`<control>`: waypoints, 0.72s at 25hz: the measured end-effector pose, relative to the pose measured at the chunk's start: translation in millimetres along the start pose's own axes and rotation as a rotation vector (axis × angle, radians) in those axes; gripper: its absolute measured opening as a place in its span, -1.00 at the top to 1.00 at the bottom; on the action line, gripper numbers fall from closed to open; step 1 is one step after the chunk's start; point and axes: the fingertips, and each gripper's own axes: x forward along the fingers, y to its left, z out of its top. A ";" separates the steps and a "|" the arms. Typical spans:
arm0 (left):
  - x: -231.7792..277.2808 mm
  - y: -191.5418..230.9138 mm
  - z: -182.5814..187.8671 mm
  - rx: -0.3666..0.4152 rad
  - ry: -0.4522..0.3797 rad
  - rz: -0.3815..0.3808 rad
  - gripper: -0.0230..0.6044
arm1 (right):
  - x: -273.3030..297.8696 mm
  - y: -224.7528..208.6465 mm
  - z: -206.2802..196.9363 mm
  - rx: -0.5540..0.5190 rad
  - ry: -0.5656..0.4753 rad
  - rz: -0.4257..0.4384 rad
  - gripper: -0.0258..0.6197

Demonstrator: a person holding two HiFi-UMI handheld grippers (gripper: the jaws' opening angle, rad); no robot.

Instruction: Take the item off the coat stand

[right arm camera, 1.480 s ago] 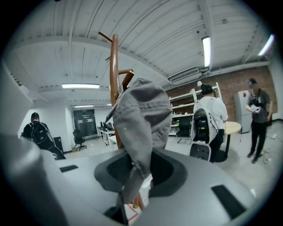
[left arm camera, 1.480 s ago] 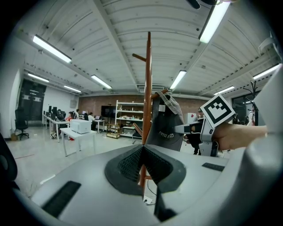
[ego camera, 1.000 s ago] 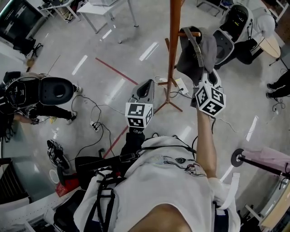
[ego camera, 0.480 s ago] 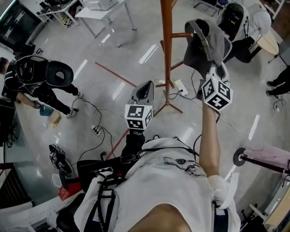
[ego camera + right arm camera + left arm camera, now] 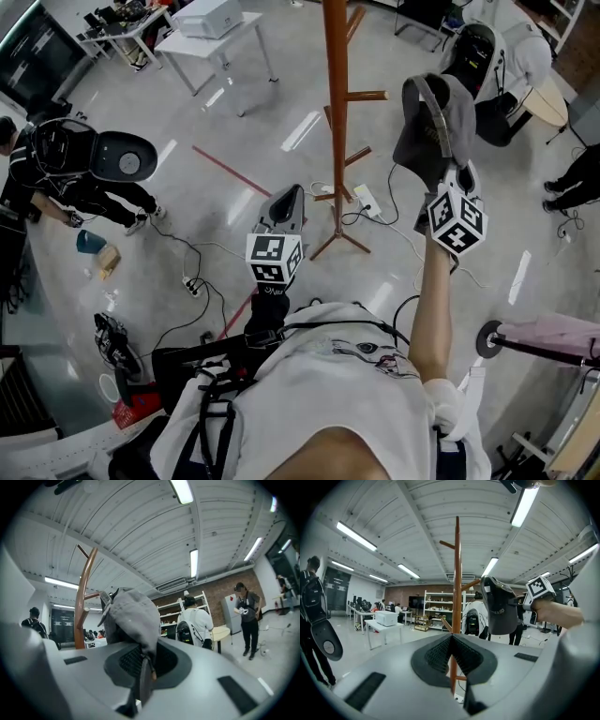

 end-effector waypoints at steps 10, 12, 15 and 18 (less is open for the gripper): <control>18.4 -9.4 7.4 0.003 -0.011 -0.027 0.91 | -32.6 -25.9 -9.0 -0.005 0.030 -0.023 0.87; 20.9 -11.1 10.8 0.007 -0.014 -0.032 0.91 | -38.8 -29.3 -9.2 -0.004 0.034 -0.026 0.87; 22.8 -13.5 13.1 0.012 -0.019 -0.036 0.91 | -47.4 -33.2 -10.3 -0.002 0.035 -0.029 0.87; 23.9 -14.6 15.9 0.023 -0.038 -0.030 0.91 | -53.4 -35.6 -14.3 -0.001 0.037 -0.026 0.87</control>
